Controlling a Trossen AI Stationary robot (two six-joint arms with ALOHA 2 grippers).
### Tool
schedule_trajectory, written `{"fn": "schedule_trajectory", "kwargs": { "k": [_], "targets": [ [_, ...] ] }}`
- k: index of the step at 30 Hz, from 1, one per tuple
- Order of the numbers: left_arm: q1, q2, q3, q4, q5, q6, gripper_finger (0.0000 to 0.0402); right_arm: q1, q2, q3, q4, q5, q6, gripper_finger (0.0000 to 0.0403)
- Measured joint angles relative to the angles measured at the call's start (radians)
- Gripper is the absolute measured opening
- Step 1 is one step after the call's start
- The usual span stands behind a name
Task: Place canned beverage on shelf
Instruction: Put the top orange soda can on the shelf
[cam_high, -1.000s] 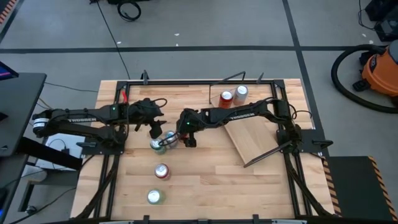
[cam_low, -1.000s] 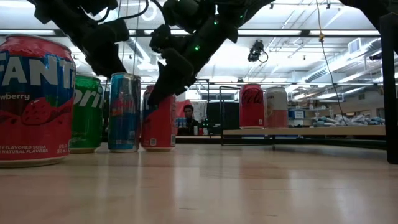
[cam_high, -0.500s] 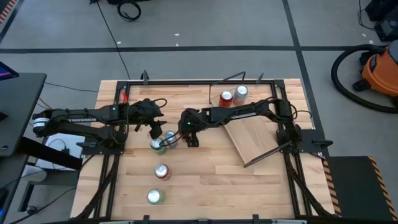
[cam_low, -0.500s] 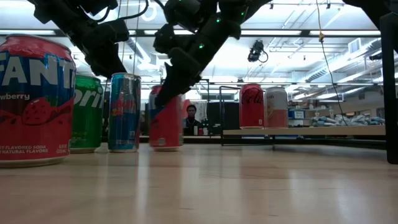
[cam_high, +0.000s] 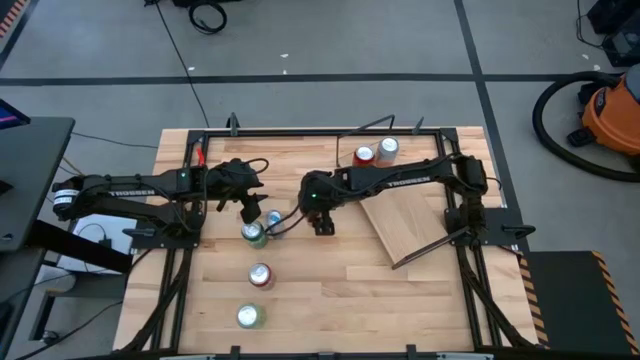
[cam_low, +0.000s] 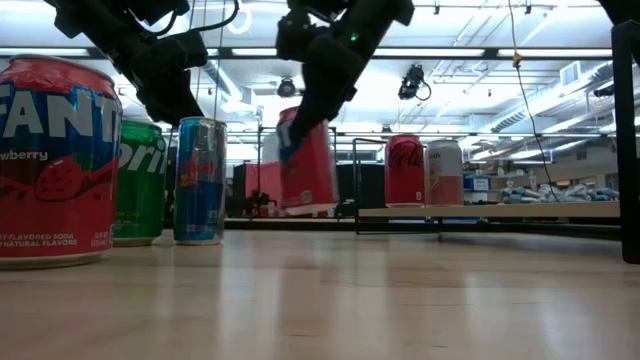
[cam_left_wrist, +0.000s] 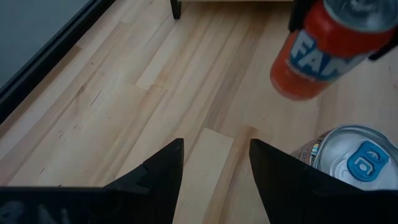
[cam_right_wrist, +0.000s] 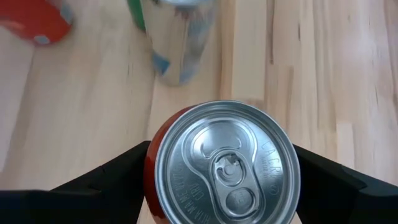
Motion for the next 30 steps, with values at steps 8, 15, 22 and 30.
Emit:
{"fn": "schedule_trajectory", "kwargs": {
  "k": [8,15,22,30],
  "targets": [
    [0.000,0.000,0.000,0.000,0.000,0.000,0.0194,0.002,-0.055,0.000,-0.151,0.011,0.047,0.0333],
    [0.000,0.000,0.000,0.000,0.000,0.000,0.0194,0.030,-0.114,-0.002,-0.272,0.099,0.090,0.0333],
    [0.000,0.000,0.000,0.000,0.000,-0.003,0.0194,0.038,-0.244,-0.167,-0.212,0.136,0.120,0.0333],
    [0.000,0.000,0.000,0.000,0.000,-0.005,0.0194,0.022,-0.474,-0.432,-0.082,0.137,0.105,0.0334]
  ]
}}
